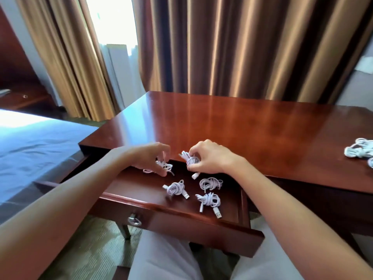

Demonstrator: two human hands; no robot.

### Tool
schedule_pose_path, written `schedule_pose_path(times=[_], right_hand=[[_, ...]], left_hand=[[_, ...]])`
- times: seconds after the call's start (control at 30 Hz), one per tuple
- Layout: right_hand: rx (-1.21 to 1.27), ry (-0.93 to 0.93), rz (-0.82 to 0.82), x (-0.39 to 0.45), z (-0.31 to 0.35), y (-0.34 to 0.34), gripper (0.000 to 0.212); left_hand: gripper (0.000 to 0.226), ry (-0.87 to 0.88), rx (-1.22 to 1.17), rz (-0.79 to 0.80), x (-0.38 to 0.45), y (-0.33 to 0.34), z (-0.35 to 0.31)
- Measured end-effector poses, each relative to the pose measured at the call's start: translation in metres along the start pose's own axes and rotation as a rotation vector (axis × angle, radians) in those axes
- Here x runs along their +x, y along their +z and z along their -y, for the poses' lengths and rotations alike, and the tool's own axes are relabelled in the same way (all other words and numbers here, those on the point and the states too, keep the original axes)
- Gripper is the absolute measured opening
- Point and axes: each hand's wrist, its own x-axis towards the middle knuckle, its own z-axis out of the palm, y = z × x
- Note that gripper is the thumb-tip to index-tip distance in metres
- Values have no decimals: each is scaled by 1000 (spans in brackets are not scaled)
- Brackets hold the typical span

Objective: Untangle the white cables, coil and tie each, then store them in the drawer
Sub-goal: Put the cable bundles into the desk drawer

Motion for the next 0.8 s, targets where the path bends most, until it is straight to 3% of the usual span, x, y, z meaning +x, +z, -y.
schedule_pose_path(times=[0.13,0.43,0.8], right_hand=[[-61,-74,42,18,29,30,30],[-380,-233,-37,49,92,69,17],[-289,-50,-12,60,96,87,33]], left_hand=[[39,-129,86,-36,-13,32,44],[46,-278,232,-109,-17,67,76],[48,-235,9,-220,-12,76,77]])
